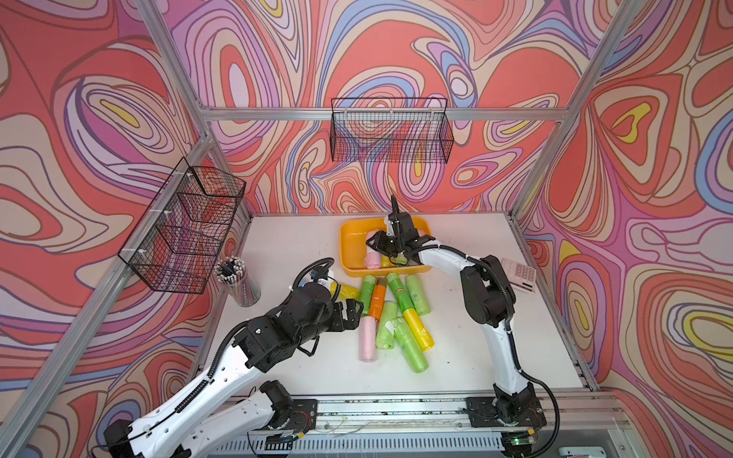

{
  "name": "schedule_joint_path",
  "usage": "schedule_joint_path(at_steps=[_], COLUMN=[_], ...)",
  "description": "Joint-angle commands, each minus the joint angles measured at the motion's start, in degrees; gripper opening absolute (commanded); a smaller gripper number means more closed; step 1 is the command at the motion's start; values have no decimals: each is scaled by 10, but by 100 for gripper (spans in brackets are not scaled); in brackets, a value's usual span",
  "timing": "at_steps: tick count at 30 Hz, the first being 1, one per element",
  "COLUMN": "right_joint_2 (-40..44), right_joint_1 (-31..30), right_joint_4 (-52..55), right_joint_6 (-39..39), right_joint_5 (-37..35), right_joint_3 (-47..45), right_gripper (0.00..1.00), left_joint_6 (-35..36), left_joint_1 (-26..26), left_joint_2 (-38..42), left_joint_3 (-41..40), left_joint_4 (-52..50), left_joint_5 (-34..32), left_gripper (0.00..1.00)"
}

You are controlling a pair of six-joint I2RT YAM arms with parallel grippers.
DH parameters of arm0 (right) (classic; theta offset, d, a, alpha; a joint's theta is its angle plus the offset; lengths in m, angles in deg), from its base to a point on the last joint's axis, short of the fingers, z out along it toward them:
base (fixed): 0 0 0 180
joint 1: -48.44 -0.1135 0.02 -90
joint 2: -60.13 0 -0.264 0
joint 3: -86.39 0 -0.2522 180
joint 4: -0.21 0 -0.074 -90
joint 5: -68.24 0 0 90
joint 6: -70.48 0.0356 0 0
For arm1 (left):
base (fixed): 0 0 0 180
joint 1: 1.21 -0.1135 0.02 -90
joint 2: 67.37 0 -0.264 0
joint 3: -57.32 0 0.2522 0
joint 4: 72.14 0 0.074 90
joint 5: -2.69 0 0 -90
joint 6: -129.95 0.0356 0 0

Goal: Put the roll of trash bags into the storage box
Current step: Place the roll of trash bags in the storage box.

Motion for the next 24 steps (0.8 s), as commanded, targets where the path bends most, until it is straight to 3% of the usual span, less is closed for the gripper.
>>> schedule_joint_path(at_steps=[1, 14, 24], right_joint_2=[-18, -51, -43], right_joint_1=[-5, -7, -6], right_joint_4=[-3, 56, 64], right_joint_6=[-11, -51, -59], right_joint_5=[-16, -96, -103], right_joint_3=[27, 52, 47], right_gripper=[7, 8, 19], left_joint_6=[-8, -1, 4], left_joint_1=[2, 2, 2], left_joint_2=[-4, -18, -20], left_joint_3=[1, 7, 9], left_joint_4=[-16, -26, -26], left_joint_5=[-7, -15, -11], left_gripper=[100, 100, 100])
